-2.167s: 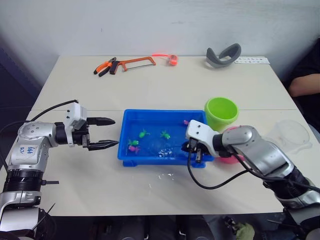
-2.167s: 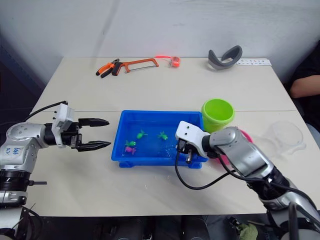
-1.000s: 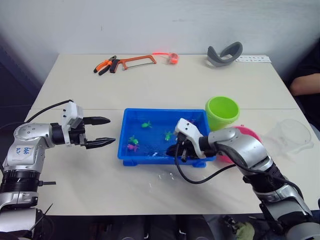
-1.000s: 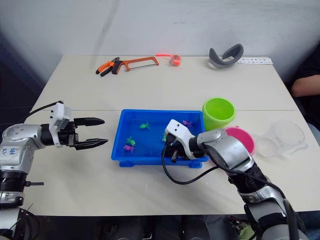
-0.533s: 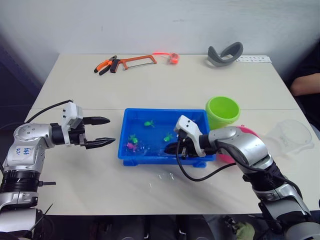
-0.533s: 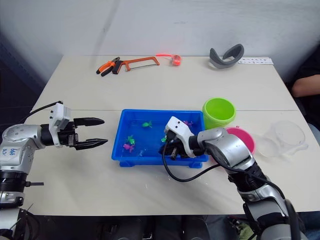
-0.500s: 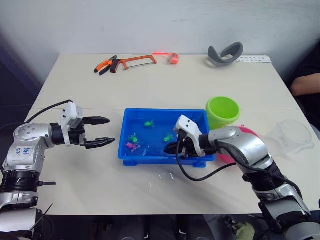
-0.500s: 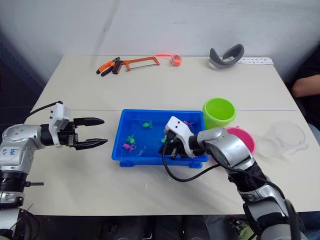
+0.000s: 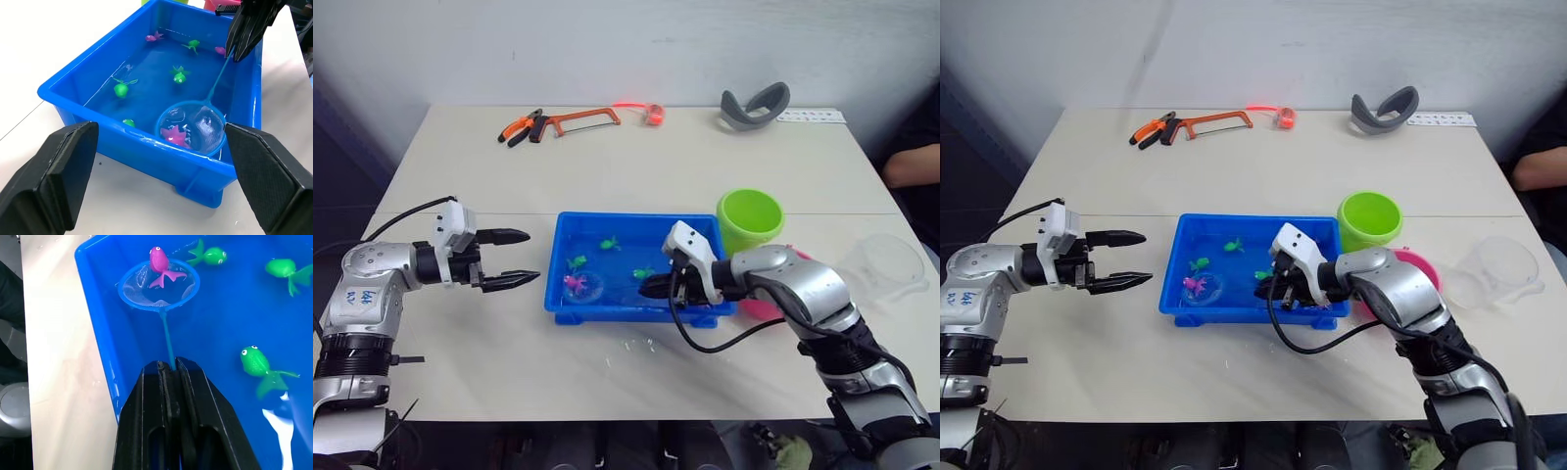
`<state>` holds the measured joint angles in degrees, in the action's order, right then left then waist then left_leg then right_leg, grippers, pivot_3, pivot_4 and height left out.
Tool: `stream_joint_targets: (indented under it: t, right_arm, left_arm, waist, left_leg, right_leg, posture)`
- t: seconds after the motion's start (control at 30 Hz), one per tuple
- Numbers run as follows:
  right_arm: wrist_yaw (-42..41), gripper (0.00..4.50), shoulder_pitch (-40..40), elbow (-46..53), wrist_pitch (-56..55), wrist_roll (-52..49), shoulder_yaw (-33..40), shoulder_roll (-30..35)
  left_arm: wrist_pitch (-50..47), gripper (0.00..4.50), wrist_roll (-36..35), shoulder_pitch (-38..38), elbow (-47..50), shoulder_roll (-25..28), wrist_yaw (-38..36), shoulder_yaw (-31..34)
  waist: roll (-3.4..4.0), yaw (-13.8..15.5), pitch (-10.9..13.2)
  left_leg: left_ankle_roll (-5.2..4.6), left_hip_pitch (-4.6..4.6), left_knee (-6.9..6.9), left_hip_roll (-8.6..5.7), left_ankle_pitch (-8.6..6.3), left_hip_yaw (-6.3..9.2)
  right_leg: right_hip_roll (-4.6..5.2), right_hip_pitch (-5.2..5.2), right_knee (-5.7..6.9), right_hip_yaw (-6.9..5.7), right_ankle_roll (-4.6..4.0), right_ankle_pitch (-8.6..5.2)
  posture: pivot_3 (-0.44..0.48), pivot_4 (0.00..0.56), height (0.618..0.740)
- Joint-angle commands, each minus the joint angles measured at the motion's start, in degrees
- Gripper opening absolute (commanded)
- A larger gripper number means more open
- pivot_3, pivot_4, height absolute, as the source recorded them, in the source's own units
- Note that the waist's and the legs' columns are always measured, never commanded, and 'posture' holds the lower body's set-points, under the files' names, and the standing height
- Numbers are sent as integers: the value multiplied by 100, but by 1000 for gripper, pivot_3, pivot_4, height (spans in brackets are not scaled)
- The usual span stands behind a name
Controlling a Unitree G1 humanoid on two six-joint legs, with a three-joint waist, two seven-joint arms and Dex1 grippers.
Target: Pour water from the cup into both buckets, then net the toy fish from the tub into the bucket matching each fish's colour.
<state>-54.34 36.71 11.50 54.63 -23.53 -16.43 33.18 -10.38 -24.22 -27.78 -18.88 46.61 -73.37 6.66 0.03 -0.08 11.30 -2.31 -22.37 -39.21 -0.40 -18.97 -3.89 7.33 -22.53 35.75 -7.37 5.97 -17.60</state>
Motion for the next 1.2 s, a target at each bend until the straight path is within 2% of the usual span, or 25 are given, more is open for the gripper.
stream_joint_targets:
  t: [0.03, 0.27, 0.57, 0.83, 0.97, 1.07, 1.2]
  right_arm:
    - [-183, 0, -121, 327, -277, -189, 426, 244]
    - [-494, 0, -796, 960, -1239, -270, 1113, 792]
    - [68, 0, -2466, 2577, -1075, -1075, 3136, 1168]
    - [381, 0, -4760, 3686, -1104, -1569, 5766, 957]
    - [517, 0, -5763, 3940, -1255, -1717, 6981, 483]
    - [398, 0, -6565, 4012, -1760, -1373, 7438, 193]
    - [483, 0, -7159, 3764, -2714, -403, 7407, -12]
  left_arm:
    - [30, 4452, -95, 36, 94, -33, -48, 150]
    - [-573, 4452, -566, 32, 673, -194, -119, 157]
    - [-1132, 4452, -863, -238, 1643, -752, -42, -216]
    - [-1490, 4452, -961, -676, 1699, -1567, 187, -609]
    - [-1563, 4452, -972, -789, 1597, -1833, 23, -785]
    - [-1415, 4452, -851, -916, 1403, -2023, -12, -901]
    - [-1213, 4452, -686, -1076, 1126, -2227, -50, -1056]
  waist:
    - [0, 6, 0]
    - [-1, 5, 1]
    - [-4, 137, 0]
    - [-6, 223, -1]
    - [-7, 207, -2]
    - [-7, 201, -2]
    - [-7, 179, -2]
  left_leg:
    - [-1, 0, 0, -2, 0, 0]
    - [-1, 0, 0, -2, 1, 0]
    - [-3, 4, -1, -3, 2, 4]
    - [-6, 10, -1, -8, 8, 6]
    - [-7, 25, -1, -8, 9, 8]
    - [-7, 29, 0, -8, 9, 9]
    - [-8, 45, 1, -9, 9, 7]
  right_leg:
    - [1, 0, 0, 0, 0, 0]
    - [3, 1, 0, 1, 0, 0]
    - [5, 12, -2, 3, 1, 1]
    - [1, 23, -4, 12, 3, 2]
    - [-1, 37, -4, 22, 6, 3]
    - [-5, 42, -7, 53, 6, 3]
    - [-10, 57, -14, 72, 8, 4]
  posture:
    - [0, 150, 740]
    - [0, 150, 740]
    - [0, 150, 740]
    - [0, 150, 740]
    - [0, 150, 740]
    - [0, 150, 740]
    - [0, 150, 740]
